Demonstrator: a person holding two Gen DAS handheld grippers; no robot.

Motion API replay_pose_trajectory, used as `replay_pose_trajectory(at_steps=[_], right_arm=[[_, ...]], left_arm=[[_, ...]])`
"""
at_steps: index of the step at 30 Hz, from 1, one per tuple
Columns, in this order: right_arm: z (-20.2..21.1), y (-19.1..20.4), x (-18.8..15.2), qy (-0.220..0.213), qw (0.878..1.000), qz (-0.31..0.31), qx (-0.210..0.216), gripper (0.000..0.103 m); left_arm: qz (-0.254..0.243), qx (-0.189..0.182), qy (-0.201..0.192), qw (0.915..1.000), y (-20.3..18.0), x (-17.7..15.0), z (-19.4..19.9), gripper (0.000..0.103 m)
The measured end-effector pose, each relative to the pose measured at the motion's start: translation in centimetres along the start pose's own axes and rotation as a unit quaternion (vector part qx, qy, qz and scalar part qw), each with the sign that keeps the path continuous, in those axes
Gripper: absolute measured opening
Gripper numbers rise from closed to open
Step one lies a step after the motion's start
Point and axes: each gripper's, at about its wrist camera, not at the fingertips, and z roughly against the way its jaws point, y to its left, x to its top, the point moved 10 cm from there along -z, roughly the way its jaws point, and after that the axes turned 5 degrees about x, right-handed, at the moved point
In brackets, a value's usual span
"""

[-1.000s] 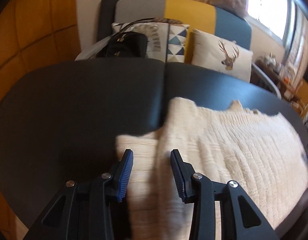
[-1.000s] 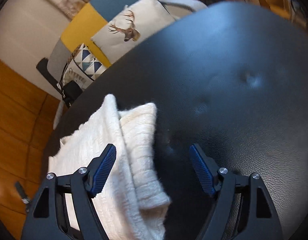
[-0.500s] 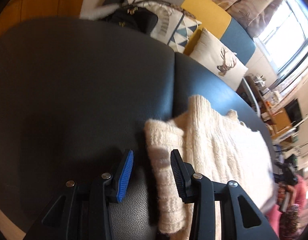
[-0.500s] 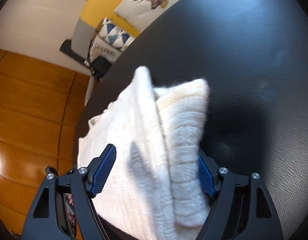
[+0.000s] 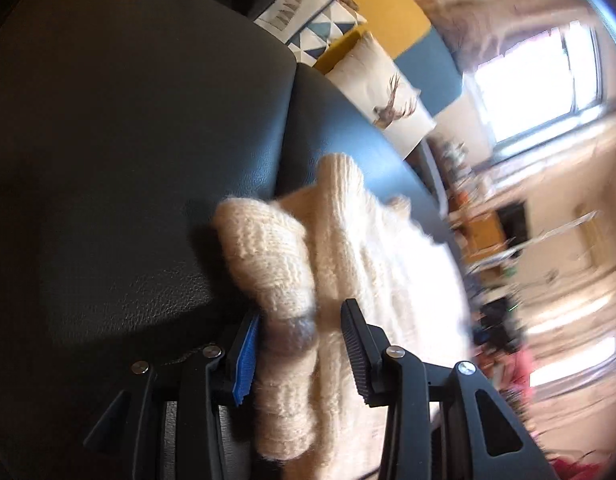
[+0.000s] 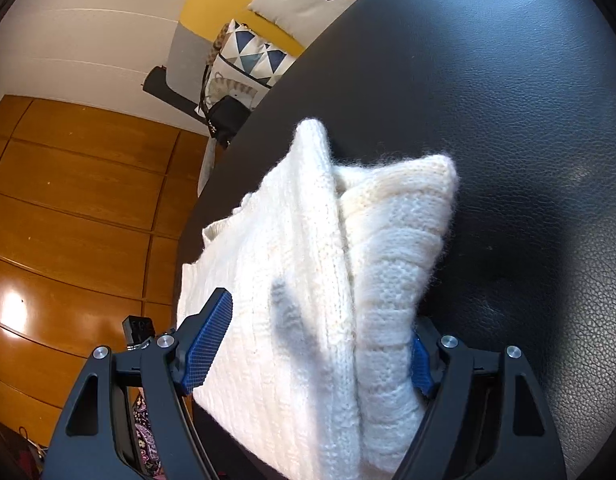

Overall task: Fold clothes
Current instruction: 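Lift the gripped side edge and fold it over the sweater body with both grippers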

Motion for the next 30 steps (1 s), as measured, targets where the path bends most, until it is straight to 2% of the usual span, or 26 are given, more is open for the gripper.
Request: replay_pose_trajectory(at_steps=[2,4,11,15,25,28,30], right_arm=[[0.1,0.0,0.0,0.002,1.0,0.0,0.002,0.08],[0.1,0.0,-0.1,0.005,1.0,0.001,0.003,0.08],[0.0,0.1,-0.1,0.013,1.0,0.005,0.008,0.08],[-0.2,0.3,0.0,0.018,1.0,0.008,0.006,0.08],[-1.0,0.8,-0.3,0.02,0.998,0.048,-0.022,0.078],[-0.9,0.6,-0.5,0.024,0.995,0.072,-0.064,0.063],[-0.6,0.0,-0.5,0.025,0.991,0.082,-0.105,0.036]], left_arm=[[0.032,-0.038,-0.001,0.9987,0.2,0.2,0.3,0.039],[0.034,-0.052,0.004,0.998,-0.1,0.0,0.2,0.04],[0.005,-0.029,0.037,0.9989,-0.8,-0.1,-0.8,0.042],[-0.02,0.016,0.054,0.9982,-0.4,-0.6,-1.1,0.042],[-0.04,0.065,0.034,0.9965,1.0,-1.1,0.2,0.043],[-0.051,0.088,0.014,0.9947,0.7,-1.1,0.0,0.041],[-0.068,0.11,-0.003,0.9916,0.4,-1.3,0.1,0.038]])
